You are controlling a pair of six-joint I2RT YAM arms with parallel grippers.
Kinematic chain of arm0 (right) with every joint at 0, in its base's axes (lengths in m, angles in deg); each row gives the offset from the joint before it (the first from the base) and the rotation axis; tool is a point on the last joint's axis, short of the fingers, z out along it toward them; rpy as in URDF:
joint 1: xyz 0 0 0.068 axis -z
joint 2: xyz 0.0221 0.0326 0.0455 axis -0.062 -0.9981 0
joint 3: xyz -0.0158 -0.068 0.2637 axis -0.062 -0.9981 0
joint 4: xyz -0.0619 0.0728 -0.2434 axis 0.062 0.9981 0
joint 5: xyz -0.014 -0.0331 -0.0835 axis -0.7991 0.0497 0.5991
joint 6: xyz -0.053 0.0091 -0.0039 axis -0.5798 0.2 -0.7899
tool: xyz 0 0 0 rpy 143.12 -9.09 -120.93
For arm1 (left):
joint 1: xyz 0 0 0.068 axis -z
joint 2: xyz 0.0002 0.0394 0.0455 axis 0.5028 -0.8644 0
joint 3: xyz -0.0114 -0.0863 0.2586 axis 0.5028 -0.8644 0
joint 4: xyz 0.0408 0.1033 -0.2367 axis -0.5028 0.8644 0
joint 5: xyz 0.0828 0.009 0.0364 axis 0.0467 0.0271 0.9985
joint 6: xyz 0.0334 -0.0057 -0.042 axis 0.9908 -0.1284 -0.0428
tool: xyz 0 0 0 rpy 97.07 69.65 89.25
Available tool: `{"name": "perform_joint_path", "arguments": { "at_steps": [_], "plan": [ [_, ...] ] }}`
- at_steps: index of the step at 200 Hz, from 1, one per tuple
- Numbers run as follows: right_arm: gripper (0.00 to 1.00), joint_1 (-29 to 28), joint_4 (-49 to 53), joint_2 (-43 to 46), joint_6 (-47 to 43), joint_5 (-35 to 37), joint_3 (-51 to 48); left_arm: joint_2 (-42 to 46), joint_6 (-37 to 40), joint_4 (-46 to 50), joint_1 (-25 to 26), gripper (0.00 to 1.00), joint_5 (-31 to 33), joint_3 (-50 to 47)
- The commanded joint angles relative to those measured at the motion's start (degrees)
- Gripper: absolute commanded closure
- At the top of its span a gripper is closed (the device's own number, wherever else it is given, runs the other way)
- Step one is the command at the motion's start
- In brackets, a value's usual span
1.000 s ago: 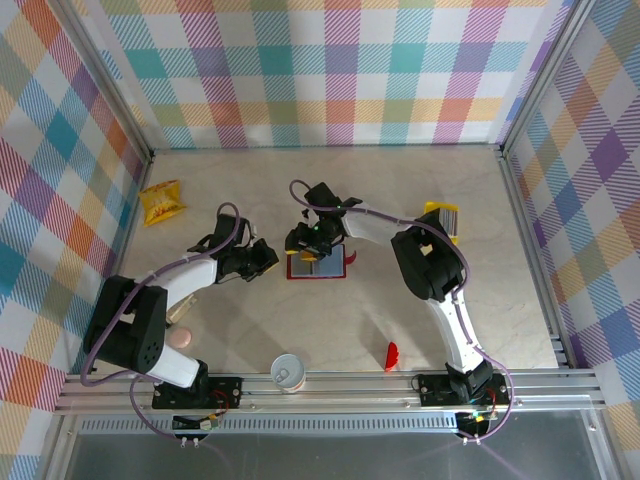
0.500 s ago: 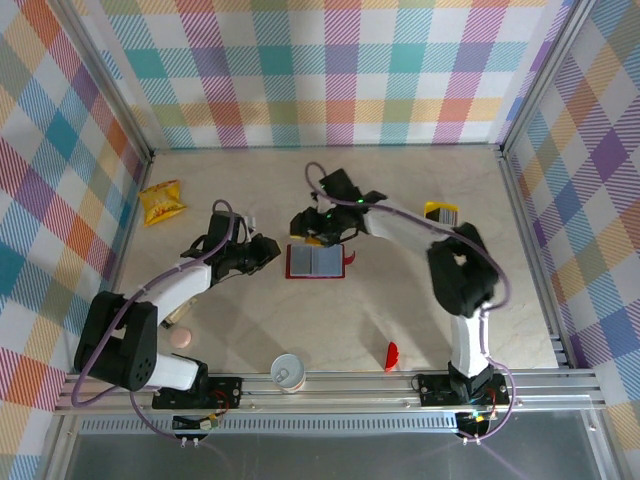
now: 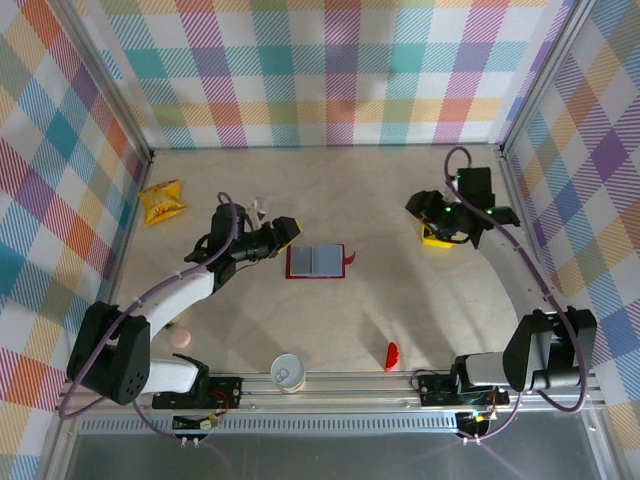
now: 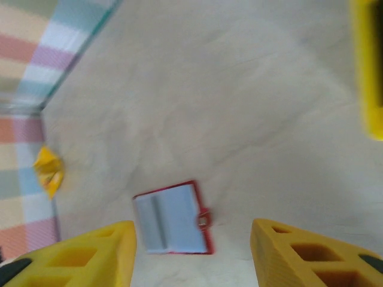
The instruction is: Put the credit cards into the card holder
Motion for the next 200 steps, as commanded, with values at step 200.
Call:
{"name": "perform_joint_path", "arguments": {
  "at_steps": [200],
  "plan": [
    [0.38, 2.4, 19.2, -37.6, -34.0, 27.5, 29.5, -10.7, -1.9, -3.9, 5.2, 0.00, -4.5, 9.0]
  ]
}}
